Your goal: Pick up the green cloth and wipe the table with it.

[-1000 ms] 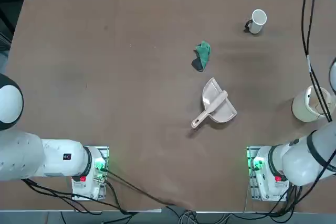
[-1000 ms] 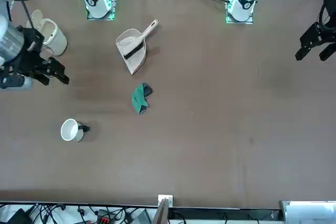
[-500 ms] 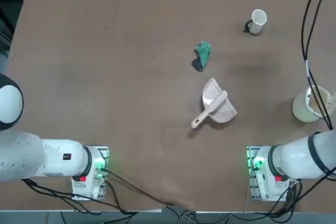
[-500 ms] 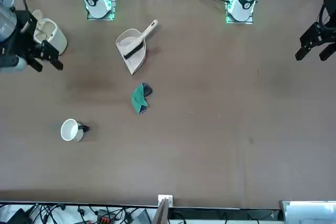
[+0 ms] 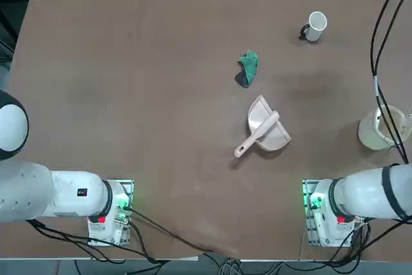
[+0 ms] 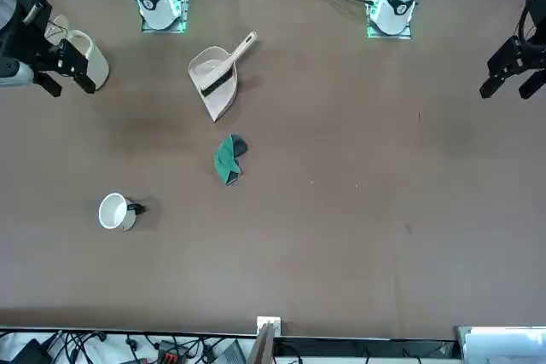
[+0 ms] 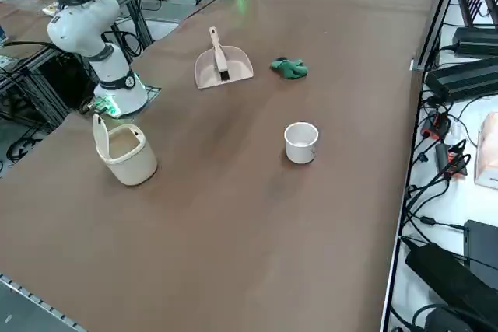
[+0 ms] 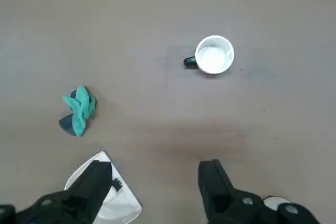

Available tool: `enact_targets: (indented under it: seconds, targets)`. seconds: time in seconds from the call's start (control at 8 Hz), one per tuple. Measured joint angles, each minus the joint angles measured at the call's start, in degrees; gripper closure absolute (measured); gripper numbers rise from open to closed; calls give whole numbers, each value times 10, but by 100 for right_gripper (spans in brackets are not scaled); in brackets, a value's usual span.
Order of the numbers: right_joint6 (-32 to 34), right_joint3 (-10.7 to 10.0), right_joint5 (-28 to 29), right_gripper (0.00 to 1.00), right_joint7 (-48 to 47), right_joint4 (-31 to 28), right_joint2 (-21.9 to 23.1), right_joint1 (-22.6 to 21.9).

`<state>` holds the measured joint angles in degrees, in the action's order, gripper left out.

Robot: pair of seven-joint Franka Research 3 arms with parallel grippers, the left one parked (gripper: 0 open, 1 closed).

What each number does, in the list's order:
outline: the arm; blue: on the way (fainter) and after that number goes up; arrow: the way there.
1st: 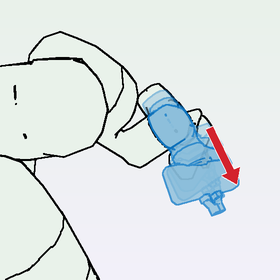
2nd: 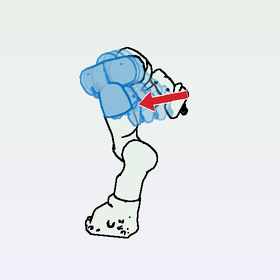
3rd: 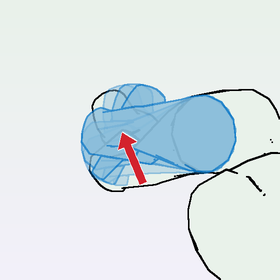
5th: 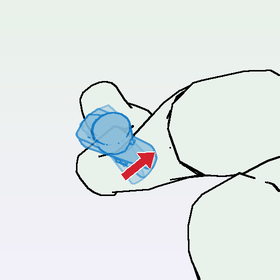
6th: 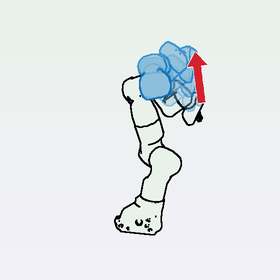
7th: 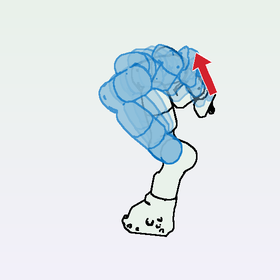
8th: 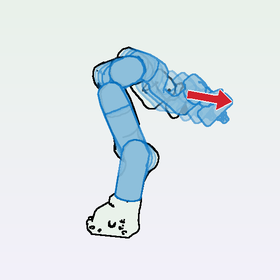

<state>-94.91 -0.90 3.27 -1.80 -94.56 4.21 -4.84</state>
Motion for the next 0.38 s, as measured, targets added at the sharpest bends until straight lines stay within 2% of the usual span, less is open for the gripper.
enact_targets:
  seconds: [0.38]
  targets:
    - [34, 1, 0, 0, 1, 0, 0, 1]
